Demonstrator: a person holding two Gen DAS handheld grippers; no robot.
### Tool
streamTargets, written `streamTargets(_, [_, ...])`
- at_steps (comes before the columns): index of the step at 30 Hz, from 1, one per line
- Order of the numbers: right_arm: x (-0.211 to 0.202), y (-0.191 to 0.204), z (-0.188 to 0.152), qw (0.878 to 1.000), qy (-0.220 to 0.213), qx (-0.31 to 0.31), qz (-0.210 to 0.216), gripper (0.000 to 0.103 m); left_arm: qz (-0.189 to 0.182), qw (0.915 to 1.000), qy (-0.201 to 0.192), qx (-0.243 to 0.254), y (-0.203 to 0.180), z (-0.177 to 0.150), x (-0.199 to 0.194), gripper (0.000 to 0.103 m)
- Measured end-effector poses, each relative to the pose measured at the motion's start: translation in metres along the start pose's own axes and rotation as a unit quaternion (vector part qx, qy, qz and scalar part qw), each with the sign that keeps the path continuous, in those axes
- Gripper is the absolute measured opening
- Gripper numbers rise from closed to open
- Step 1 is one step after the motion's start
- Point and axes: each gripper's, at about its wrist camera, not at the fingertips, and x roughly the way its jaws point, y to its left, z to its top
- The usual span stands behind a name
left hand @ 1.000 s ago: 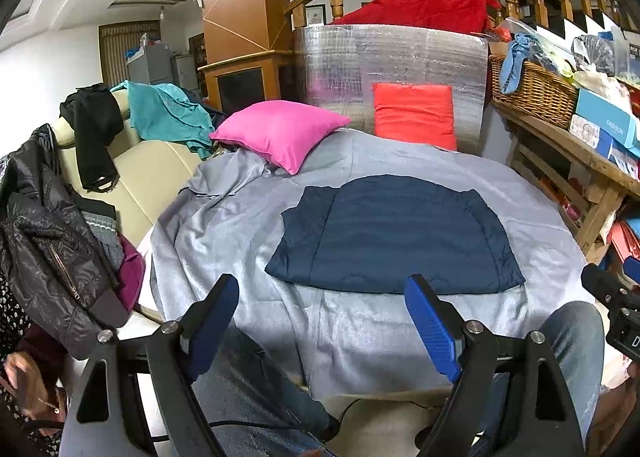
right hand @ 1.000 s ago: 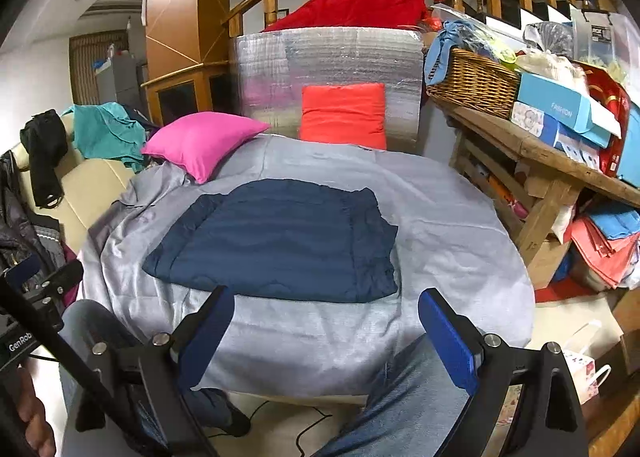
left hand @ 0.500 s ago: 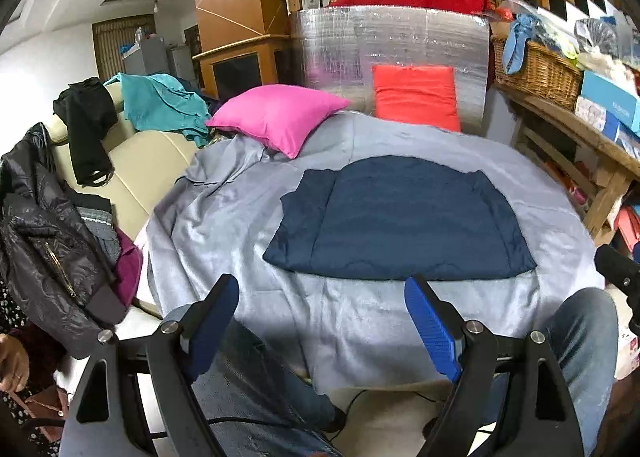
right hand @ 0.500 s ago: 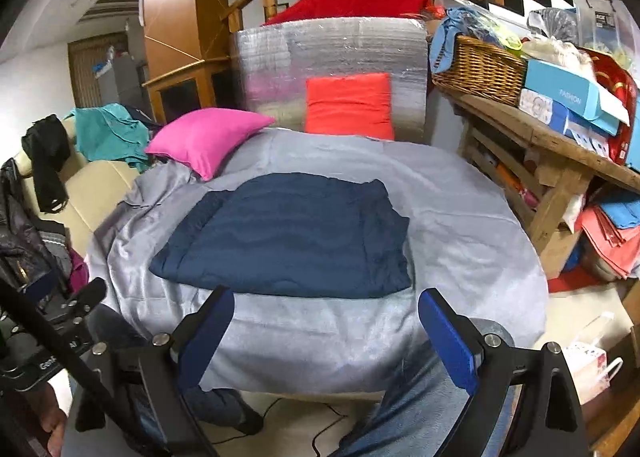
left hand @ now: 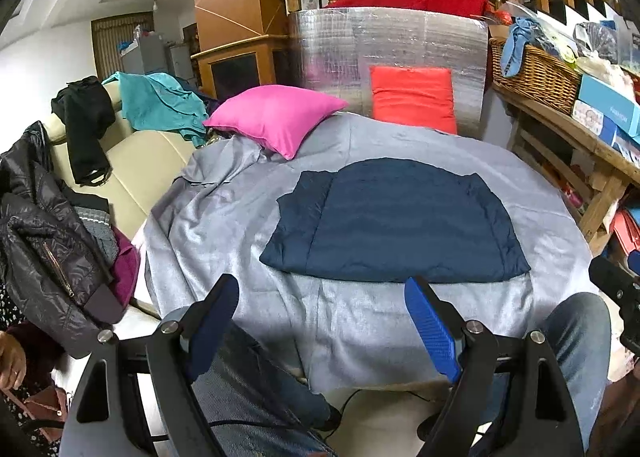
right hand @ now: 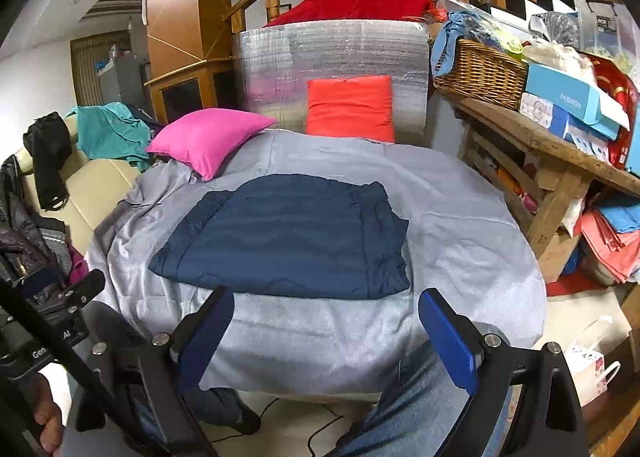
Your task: Fold large clothes
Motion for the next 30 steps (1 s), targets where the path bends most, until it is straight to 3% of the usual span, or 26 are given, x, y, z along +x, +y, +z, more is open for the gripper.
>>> streamTargets(6, [-0.016, 0.003, -0.001, 1.000, -0.019, -0.010, -0.004, 0.095, -0.004, 0.9999, -0.009, -0.007, -0.001, 0.001, -0.013, 0.085])
streamTargets(16, [-0.010, -0.004, 0.000, 1.000, -0.013, 0.008, 0.000, 0.095, 0.002, 1.0000, -0.001, -0.002, -0.006, 0.003, -0.004, 0.085])
streamTargets(24, [0.011, -0.006, -0.002, 1.000, 0.019, 0.014, 0.003, 0.095, 0.003, 0.9998, 0.019, 0.006, -0.009, -0.001, 0.008, 0.085])
streamTargets(30, [-0.011, 0.003, -0.002, 1.000, -0.004, -0.004, 0.002, 0.095, -0.005, 1.0000, 0.001, -0.003, -0.006, -0.001, -0.011, 0.085])
